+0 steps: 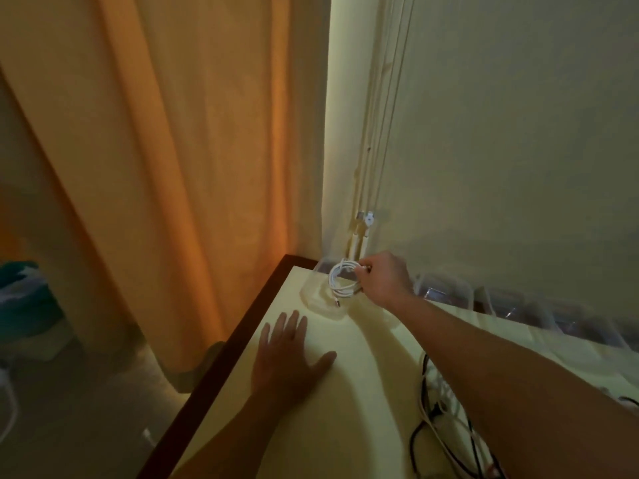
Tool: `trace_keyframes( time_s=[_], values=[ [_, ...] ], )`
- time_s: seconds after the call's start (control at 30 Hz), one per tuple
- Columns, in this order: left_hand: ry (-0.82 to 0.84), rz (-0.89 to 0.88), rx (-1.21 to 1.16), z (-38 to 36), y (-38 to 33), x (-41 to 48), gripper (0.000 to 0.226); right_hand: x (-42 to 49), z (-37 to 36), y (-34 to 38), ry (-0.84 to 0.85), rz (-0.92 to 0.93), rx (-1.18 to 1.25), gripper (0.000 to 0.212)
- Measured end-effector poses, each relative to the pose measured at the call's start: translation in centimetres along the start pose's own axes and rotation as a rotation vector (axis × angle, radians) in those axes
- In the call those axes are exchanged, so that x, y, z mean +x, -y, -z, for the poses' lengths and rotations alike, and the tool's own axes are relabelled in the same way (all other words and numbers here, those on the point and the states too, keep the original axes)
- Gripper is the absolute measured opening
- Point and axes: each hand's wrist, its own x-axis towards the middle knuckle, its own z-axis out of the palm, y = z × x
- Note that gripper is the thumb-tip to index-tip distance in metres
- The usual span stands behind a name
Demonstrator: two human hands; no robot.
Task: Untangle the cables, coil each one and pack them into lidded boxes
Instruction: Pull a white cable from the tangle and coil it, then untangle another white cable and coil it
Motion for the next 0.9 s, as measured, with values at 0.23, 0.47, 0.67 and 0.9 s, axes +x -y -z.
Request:
trace_keyframes(
  time_s=[0.23, 0.47, 0.67, 0.9],
  values=[
    [-0.040, 0.038, -0.165, 0.3, 0.0, 1.4, 0.125, 2.4, -4.0, 0.3, -0.015, 0.071, -0.173, 0.018],
    [-0.130, -0.043, -0.195, -0.6, 0.3, 2.6, 0.125, 2.5, -6.3, -0.8, -0.042, 0.139, -0.357, 0.023],
    [-0.160, -0.098, -0.166, -1.2, 0.5, 2.9, 0.120, 2.5, -5.9, -0.7, 0.009, 0.201, -0.440, 0.023],
    [-0.103, -0.131, -0.151, -1.4, 0.7, 2.4, 0.122, 0.6, -2.7, -1.6, 0.014, 0.344, -0.492, 0.029]
  ],
)
